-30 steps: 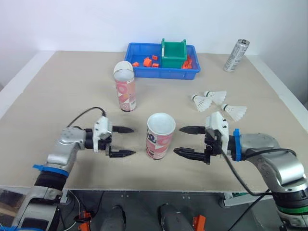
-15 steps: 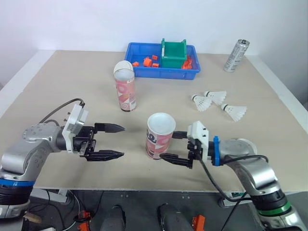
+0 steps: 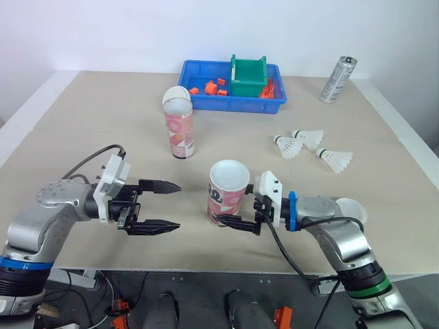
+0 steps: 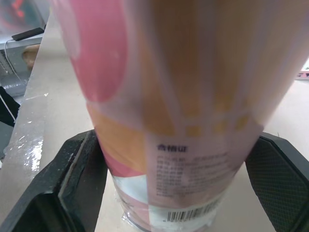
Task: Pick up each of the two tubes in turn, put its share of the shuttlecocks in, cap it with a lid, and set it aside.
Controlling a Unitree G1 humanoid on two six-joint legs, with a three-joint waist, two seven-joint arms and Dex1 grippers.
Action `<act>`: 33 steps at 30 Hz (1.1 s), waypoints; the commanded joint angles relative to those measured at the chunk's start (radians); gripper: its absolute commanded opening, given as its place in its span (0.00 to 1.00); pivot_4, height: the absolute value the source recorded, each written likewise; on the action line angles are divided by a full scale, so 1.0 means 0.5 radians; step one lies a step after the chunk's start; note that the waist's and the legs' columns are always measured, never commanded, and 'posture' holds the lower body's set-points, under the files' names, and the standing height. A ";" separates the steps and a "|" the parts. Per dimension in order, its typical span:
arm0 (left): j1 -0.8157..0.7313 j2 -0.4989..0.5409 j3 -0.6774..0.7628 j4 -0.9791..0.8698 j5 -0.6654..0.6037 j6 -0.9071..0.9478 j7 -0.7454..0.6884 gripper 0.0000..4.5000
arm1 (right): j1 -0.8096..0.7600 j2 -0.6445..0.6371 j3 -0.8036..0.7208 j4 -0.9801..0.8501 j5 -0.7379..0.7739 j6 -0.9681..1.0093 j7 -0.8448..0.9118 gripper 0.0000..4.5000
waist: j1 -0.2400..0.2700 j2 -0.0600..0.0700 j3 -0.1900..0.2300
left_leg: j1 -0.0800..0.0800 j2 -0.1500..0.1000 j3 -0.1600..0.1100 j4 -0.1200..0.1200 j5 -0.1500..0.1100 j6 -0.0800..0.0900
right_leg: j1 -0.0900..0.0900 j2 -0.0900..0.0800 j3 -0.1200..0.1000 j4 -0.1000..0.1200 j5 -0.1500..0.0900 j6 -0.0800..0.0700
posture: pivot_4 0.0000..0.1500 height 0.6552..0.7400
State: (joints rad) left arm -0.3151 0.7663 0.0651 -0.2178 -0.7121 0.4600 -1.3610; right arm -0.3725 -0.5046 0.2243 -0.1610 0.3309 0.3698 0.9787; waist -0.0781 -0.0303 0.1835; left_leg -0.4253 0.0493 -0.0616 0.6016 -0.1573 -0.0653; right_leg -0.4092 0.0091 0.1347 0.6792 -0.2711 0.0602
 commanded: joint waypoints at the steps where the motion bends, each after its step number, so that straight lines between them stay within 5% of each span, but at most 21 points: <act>1: -0.001 -0.006 0.000 -0.056 0.014 -0.043 0.000 0.99 | -0.053 0.031 -0.003 0.002 0.005 -0.044 0.018 1.00 | 0.000 0.000 0.000 | 0.000 0.000 0.000 0.000 0.000 0.000 | 0.000 0.000 0.000 0.000 0.000 0.001 | 1.00 0.96; 6: -0.001 -0.020 -0.018 -0.052 0.031 -0.067 0.007 1.00 | -0.063 0.043 -0.007 0.018 0.011 -0.040 0.033 0.64 | 0.000 0.000 0.000 | 0.000 0.000 0.000 0.000 0.000 0.000 | 0.000 0.000 0.000 0.000 0.002 0.003 | 1.00 0.96; 14: -0.040 -0.062 -0.064 0.064 0.091 -0.147 -0.021 1.00 | -0.069 -0.031 -0.108 -0.046 0.074 0.010 0.058 0.64 | 0.000 0.000 0.000 | 0.000 0.000 0.000 0.000 0.000 0.000 | 0.000 0.000 0.000 0.000 0.002 0.003 | 1.00 0.96; 19: -0.302 -0.248 -0.132 0.189 0.085 -0.060 0.110 1.00 | -0.147 -0.077 -0.436 -0.084 0.276 0.081 -0.031 0.64 | 0.012 0.000 0.000 | -0.003 -0.001 0.000 0.005 0.000 0.000 | 0.001 0.000 -0.001 0.000 0.004 0.006 | 1.00 0.96; 33: -0.918 -0.863 -0.478 0.557 0.316 0.052 0.378 1.00 | -0.340 -0.582 -1.464 1.317 -0.002 -0.372 -0.979 0.64 | 0.028 0.006 0.000 | -0.010 -0.007 0.000 0.008 -0.002 0.003 | 0.003 -0.003 0.003 -0.006 0.007 0.016 | 1.00 0.96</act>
State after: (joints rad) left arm -0.7545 0.3528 -0.1676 0.0541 -0.5650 0.4874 -1.1857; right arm -0.5200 -0.7643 -0.4461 0.4524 0.3332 0.2282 0.5384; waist -0.0642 -0.0275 0.1837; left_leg -0.4301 0.0455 -0.0615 0.6055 -0.1587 -0.0627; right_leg -0.4071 0.0073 0.1364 0.6765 -0.2673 0.0677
